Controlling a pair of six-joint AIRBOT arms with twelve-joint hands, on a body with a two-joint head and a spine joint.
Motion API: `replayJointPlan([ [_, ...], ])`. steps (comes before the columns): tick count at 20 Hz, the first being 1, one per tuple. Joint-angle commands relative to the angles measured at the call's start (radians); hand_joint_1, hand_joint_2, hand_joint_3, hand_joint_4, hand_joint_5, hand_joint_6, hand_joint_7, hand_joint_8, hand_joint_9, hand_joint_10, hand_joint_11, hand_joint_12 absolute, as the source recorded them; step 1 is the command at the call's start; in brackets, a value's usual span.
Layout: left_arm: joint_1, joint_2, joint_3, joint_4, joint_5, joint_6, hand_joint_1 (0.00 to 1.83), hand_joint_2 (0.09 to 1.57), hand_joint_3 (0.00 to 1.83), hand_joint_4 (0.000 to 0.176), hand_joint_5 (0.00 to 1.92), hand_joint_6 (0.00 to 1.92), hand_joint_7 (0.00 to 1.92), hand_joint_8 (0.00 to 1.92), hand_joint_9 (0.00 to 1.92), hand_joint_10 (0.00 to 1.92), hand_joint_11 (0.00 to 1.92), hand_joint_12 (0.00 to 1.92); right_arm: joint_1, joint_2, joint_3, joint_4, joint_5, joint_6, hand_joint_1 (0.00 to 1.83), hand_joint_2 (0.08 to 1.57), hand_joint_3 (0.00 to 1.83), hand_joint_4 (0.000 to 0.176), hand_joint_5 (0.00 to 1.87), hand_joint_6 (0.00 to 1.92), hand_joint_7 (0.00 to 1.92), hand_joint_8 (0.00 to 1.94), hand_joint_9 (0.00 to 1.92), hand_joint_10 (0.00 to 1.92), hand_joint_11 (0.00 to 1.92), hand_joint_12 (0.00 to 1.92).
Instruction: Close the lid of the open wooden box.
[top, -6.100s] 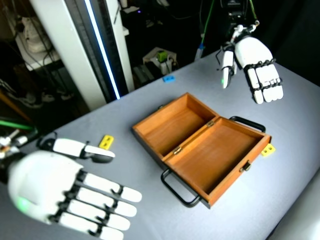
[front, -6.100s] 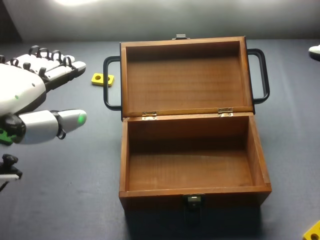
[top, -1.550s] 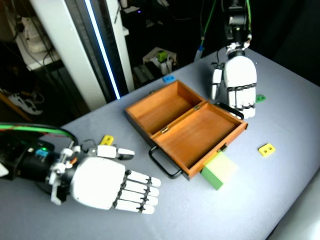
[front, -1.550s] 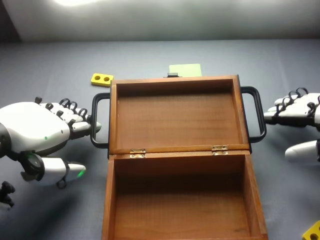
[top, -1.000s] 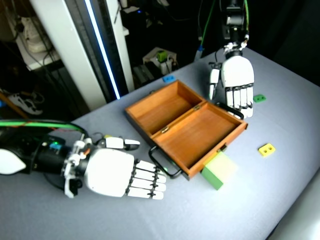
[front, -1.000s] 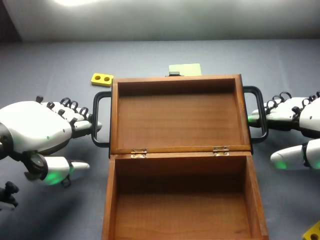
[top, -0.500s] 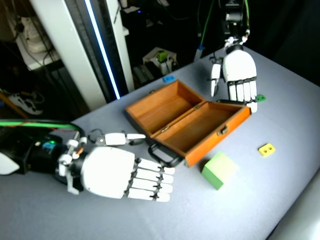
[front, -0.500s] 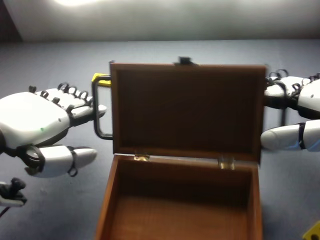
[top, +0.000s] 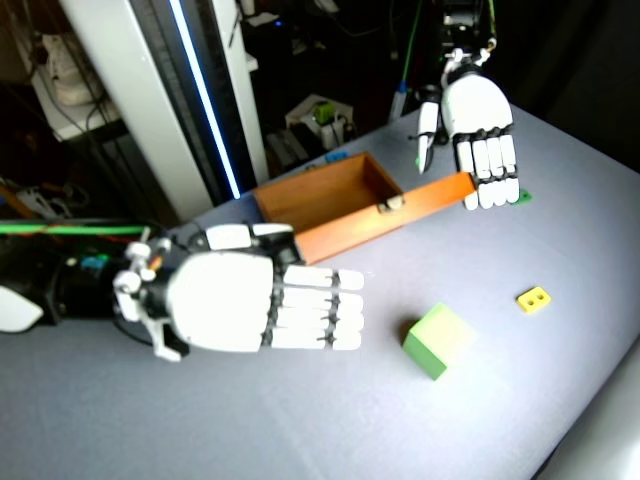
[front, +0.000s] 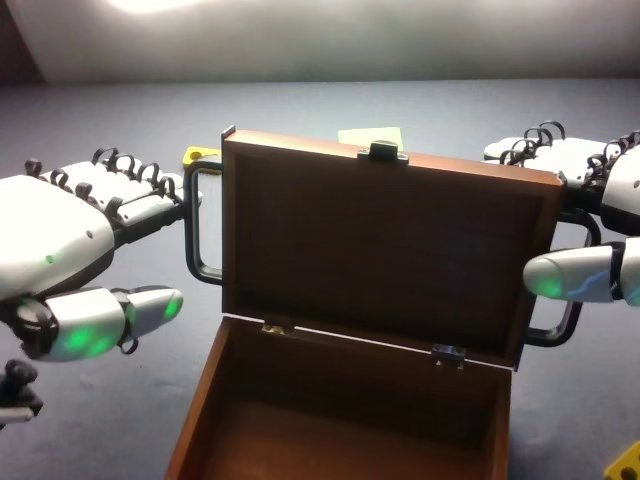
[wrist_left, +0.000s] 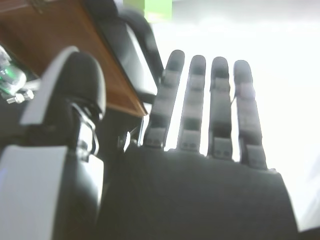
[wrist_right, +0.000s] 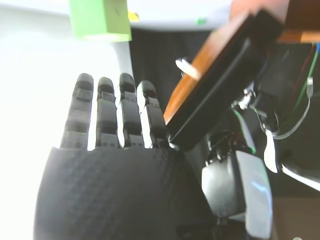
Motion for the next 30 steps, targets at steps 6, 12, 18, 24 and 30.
replayJointPlan([
  [6, 0.026, 0.010, -0.011, -0.012, -0.167, -0.013, 0.09, 1.45, 0.00, 0.000, 0.11, 0.00, 0.09, 0.00, 0.09, 0.00, 0.11, 0.00, 0.000, 0.010, -0.036, 0.015, 0.171, 0.013, 0.00, 1.31, 0.02, 0.000, 0.10, 0.00, 0.09, 0.00, 0.03, 0.00, 0.08, 0.03],
  [12, 0.078, 0.019, -0.033, -0.045, -0.245, -0.033, 0.08, 1.45, 0.00, 0.000, 0.10, 0.00, 0.08, 0.01, 0.08, 0.01, 0.11, 0.01, -0.014, 0.026, -0.088, -0.038, 0.214, 0.020, 0.00, 1.33, 0.01, 0.000, 0.11, 0.01, 0.09, 0.00, 0.03, 0.00, 0.03, 0.01],
  [18, 0.165, 0.019, -0.051, -0.098, -0.353, -0.068, 0.09, 1.44, 0.00, 0.000, 0.12, 0.00, 0.11, 0.01, 0.11, 0.01, 0.11, 0.01, -0.014, 0.024, -0.116, -0.099, 0.248, 0.053, 0.00, 1.34, 0.01, 0.000, 0.15, 0.01, 0.09, 0.00, 0.00, 0.00, 0.03, 0.01],
  [24, 0.217, 0.021, -0.067, -0.125, -0.410, -0.083, 0.08, 1.44, 0.00, 0.000, 0.16, 0.01, 0.14, 0.01, 0.13, 0.01, 0.14, 0.02, -0.015, 0.001, -0.129, -0.158, 0.273, 0.109, 0.00, 1.37, 0.01, 0.000, 0.11, 0.00, 0.04, 0.00, 0.00, 0.00, 0.00, 0.00],
  [30, 0.246, 0.016, -0.071, -0.144, -0.432, -0.099, 0.00, 1.43, 0.00, 0.000, 0.14, 0.00, 0.11, 0.00, 0.12, 0.00, 0.12, 0.02, -0.015, -0.002, -0.139, -0.202, 0.296, 0.160, 0.19, 1.16, 0.00, 0.174, 0.03, 0.00, 0.00, 0.00, 0.00, 0.00, 0.00, 0.00],
])
